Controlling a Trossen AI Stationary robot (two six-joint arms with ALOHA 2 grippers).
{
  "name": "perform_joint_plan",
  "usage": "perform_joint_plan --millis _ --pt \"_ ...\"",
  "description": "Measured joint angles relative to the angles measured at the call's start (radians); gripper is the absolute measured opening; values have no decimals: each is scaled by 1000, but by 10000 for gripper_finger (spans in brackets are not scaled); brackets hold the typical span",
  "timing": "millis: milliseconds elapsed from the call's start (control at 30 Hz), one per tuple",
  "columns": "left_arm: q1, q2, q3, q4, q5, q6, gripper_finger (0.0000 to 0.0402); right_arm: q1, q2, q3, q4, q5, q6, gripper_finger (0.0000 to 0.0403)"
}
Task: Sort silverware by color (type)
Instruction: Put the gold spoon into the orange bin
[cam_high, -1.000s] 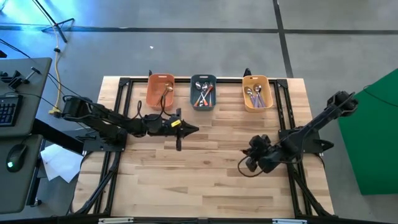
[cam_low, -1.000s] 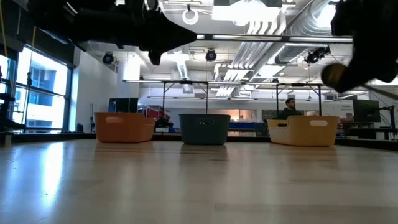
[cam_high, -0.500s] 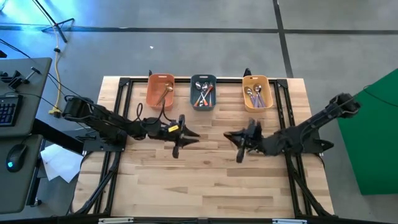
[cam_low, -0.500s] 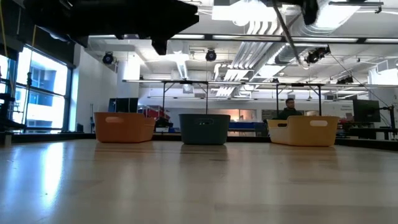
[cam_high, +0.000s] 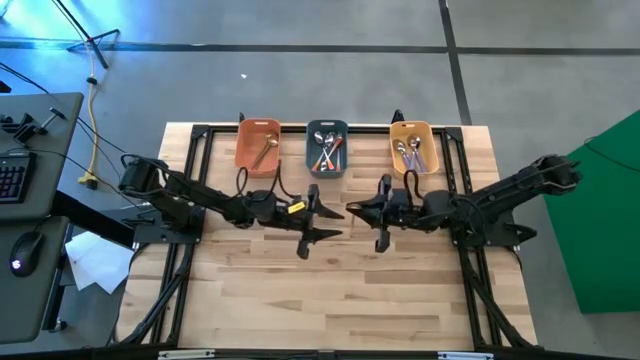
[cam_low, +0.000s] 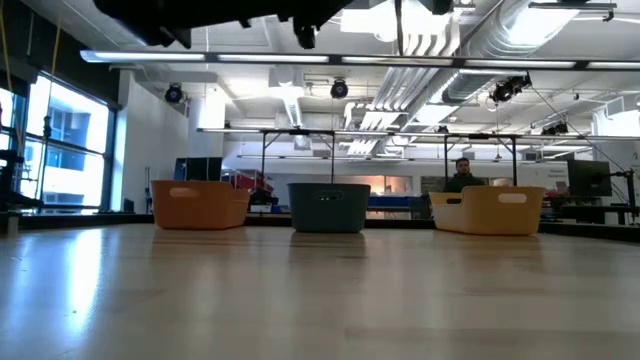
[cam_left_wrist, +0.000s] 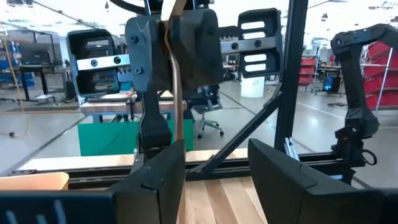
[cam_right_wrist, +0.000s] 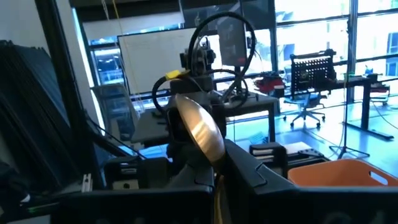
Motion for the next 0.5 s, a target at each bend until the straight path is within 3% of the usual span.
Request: perform_joint_plan --millis 200,500 --pt "17 3 100 -162 -11 0 167 -3 0 0 19 -28 -20 1" --pt "20 3 155 -199 18 21 161 -3 0 0 44 -30 -46 1"
